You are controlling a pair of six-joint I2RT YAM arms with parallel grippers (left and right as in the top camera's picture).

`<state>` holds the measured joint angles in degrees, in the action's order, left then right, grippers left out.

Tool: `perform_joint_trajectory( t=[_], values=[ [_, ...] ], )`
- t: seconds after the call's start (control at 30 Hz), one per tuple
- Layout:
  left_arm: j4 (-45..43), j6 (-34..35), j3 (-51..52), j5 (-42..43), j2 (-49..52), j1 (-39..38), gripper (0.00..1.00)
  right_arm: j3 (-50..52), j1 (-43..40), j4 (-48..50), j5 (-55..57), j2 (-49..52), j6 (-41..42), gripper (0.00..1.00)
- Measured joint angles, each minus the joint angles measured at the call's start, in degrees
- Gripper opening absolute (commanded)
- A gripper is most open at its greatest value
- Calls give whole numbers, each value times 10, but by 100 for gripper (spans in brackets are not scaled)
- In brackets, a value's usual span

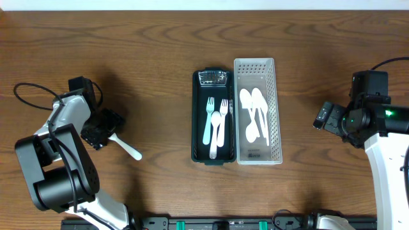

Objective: Pack container
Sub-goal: 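Move the left gripper to the last white fork and grasp it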

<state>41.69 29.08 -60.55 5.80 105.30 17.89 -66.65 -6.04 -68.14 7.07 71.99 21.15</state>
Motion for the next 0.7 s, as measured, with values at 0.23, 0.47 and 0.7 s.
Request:
perform_joint_trajectory(
  t=[0.23, 0.47, 0.7],
  values=[
    [-1, -2, -1, -1, 1, 0, 57, 0, 0, 0, 0, 0, 0, 99],
    [-2, -4, -2, -2, 1, 0, 42, 0, 0, 0, 0, 0, 0, 99],
    [-3, -4, -2, -2, 1, 0, 30, 0, 0, 0, 0, 0, 0, 99]
  ],
)
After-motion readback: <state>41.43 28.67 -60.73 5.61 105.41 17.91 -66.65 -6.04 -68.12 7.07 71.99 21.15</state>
